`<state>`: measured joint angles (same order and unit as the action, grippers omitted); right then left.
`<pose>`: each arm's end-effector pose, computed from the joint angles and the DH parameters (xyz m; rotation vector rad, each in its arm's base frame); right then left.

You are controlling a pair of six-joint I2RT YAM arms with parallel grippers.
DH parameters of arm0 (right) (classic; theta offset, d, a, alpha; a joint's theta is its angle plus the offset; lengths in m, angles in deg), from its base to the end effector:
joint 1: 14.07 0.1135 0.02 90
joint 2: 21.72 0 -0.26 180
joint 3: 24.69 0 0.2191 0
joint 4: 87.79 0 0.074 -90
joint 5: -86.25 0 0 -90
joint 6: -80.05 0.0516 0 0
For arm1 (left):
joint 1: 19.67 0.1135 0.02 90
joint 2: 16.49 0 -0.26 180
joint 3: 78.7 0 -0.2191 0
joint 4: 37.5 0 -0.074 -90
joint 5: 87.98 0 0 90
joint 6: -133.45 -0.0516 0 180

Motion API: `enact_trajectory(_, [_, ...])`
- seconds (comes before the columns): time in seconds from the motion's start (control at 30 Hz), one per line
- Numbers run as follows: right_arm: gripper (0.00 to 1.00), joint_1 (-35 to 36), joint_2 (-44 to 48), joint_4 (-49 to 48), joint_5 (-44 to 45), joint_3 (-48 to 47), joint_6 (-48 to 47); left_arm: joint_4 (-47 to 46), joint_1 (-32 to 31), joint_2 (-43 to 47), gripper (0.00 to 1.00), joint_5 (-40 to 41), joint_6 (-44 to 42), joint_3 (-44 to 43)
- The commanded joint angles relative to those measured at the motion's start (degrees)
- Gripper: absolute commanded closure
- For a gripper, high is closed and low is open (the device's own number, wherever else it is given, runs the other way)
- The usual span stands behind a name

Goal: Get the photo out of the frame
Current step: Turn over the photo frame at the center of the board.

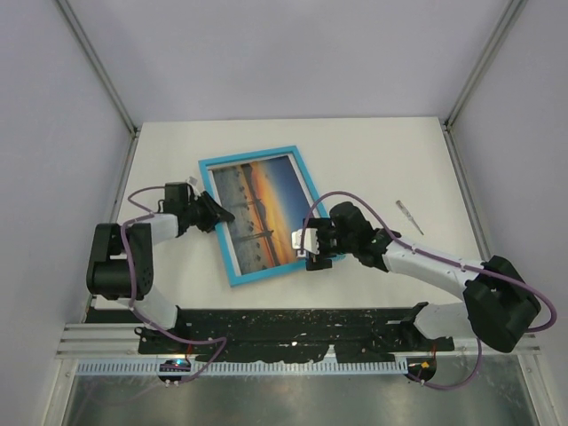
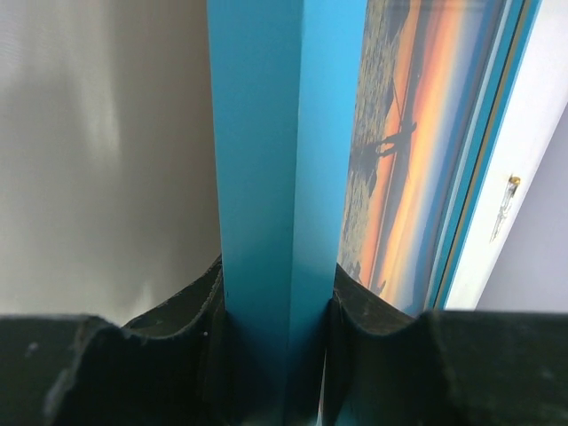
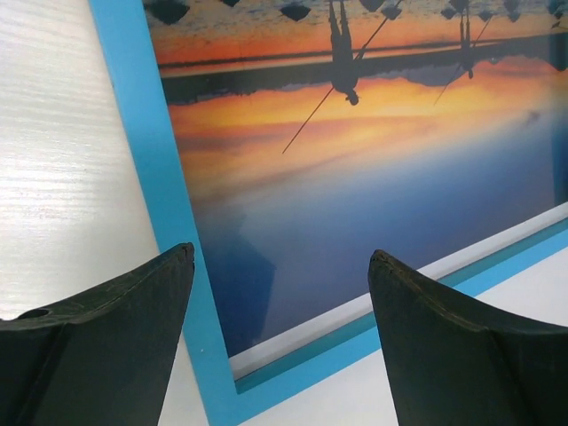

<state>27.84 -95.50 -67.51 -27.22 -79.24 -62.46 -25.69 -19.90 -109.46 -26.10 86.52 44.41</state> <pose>0.1707 0.1809 0.2138 -1.7663 1.3405 0.3603 0.2906 -0.0255 0.1555 -0.6824 2.3934 -0.9285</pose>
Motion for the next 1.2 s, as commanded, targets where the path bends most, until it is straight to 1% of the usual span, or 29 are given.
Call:
enact_trajectory(0.0, [0.16,-0.2,2.3,-1.3,2.5,-0.4,-2.3,2.5,-3.6,-2.4,1.00,3.3,-0.6,-0.8])
enact_trajectory(0.1, [0.16,-2.5,4.8,-0.6,1.3,-0.3,-1.5,2.9,-5.7,-4.7,1.00,3.0,-0.6,-2.8])
enact_trajectory(0.23, [0.15,-9.6,8.0,1.3,-3.0,-2.0,2.6,3.5,-8.6,-7.4,1.00,2.0,0.2,-4.6])
enact_trajectory(0.3, [0.15,-12.7,9.7,2.1,-4.7,-2.2,3.7,3.4,-9.8,-7.4,1.00,3.0,0.3,-4.3])
enact_trajectory(0.33, [0.15,-14.0,10.7,2.4,-4.8,-1.7,3.6,3.3,-10.2,-7.4,1.00,3.2,0.4,-4.1])
enact_trajectory(0.5, [0.13,-16.2,13.1,3.3,-2.3,2.9,2.4,2.1,-11.3,-7.6,1.00,3.9,1.4,-3.5])
enact_trajectory(0.53, [0.13,-16.7,13.1,3.1,-1.4,3.1,2.8,2.1,-11.8,-7.8,0.99,4.1,1.4,-3.5])
enact_trajectory(0.6, [0.13,-18.7,12.4,2.6,-0.9,3.3,6.4,2.5,-13.1,-8.0,0.98,4.6,1.3,-3.8])
enact_trajectory(0.77, [0.13,-22.9,7.1,3.4,0.4,1.0,12.8,3.2,-13.8,-7.1,0.98,5.4,1.0,-4.0])
enact_trajectory(0.83, [0.13,-24.0,4.9,4.8,-0.3,-1.4,15.4,3.3,-13.7,-7.1,0.98,5.5,0.8,-4.0])
enact_trajectory(0.87, [0.13,-24.2,4.3,7.2,-1.1,-2.4,16.5,3.4,-13.7,-7.1,0.98,5.4,0.8,-4.1])
enact_trajectory(0.93, [0.12,-25.2,4.1,11.1,-6.3,-4.5,15.2,3.5,-13.5,-7.0,0.98,5.3,0.9,-4.3])
enact_trajectory(1.03, [0.11,-24.6,9.3,11.3,-11.2,-1.9,10.2,3.7,-12.5,-7.0,1.00,3.8,1.6,-4.9])
enact_trajectory(1.07, [0.11,-24.0,10.5,11.9,-11.3,-1.1,6.1,3.6,-12.2,-7.3,1.00,3.1,1.8,-5.2])
enact_trajectory(1.17, [0.08,-18.8,16.8,12.8,-9.8,1.6,-1.6,3.8,-10.8,-7.9,1.00,0.5,2.6,-5.9])
